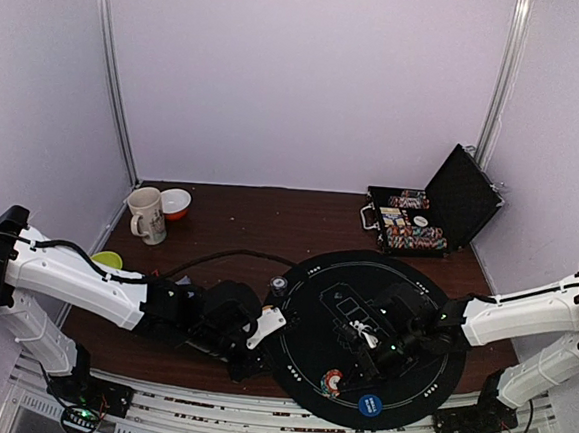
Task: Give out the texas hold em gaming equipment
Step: Place the poker chips pile on the poker chips pile, then adjust the poker chips pile in the small blind area.
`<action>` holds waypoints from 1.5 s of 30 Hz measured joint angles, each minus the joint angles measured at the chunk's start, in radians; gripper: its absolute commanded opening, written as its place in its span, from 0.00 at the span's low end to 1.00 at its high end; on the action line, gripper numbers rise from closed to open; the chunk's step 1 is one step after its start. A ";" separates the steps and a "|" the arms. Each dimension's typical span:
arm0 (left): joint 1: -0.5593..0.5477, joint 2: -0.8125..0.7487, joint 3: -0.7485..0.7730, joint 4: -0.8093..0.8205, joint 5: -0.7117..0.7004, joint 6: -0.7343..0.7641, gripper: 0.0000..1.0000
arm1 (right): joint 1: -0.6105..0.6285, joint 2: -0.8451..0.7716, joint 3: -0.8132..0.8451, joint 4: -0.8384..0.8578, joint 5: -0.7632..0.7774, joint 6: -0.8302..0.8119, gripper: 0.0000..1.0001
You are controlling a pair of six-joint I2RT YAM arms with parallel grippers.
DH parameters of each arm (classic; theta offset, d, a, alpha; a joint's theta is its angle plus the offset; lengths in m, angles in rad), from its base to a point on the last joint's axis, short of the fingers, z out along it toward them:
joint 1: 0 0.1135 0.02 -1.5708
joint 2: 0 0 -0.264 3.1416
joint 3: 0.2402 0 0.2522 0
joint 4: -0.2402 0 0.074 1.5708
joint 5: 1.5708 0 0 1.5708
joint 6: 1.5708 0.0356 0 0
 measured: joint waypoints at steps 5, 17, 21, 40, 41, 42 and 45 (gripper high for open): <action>0.000 0.000 0.000 0.000 0.000 0.000 0.24 | 0.000 0.006 0.000 0.002 -0.005 0.000 0.01; 0.000 0.000 0.000 0.000 0.000 0.000 0.24 | -0.007 0.031 0.035 -0.067 0.024 -0.045 0.20; 0.000 0.000 0.000 0.000 0.000 0.000 0.24 | -0.011 0.043 0.059 -0.128 0.063 -0.070 0.25; 0.002 -0.040 -0.008 -0.029 -0.023 0.005 0.32 | 0.168 0.043 0.457 -0.586 0.518 -0.241 1.00; 0.010 -0.072 -0.016 -0.046 -0.031 0.005 0.34 | 0.198 0.055 0.480 -0.608 0.561 -0.277 1.00; 0.016 -0.089 -0.021 -0.053 -0.035 0.005 0.38 | 0.216 0.062 0.491 -0.618 0.589 -0.304 1.00; 0.079 -0.194 -0.041 -0.095 -0.047 0.000 0.54 | 0.264 0.064 0.500 -0.624 0.681 -0.453 1.00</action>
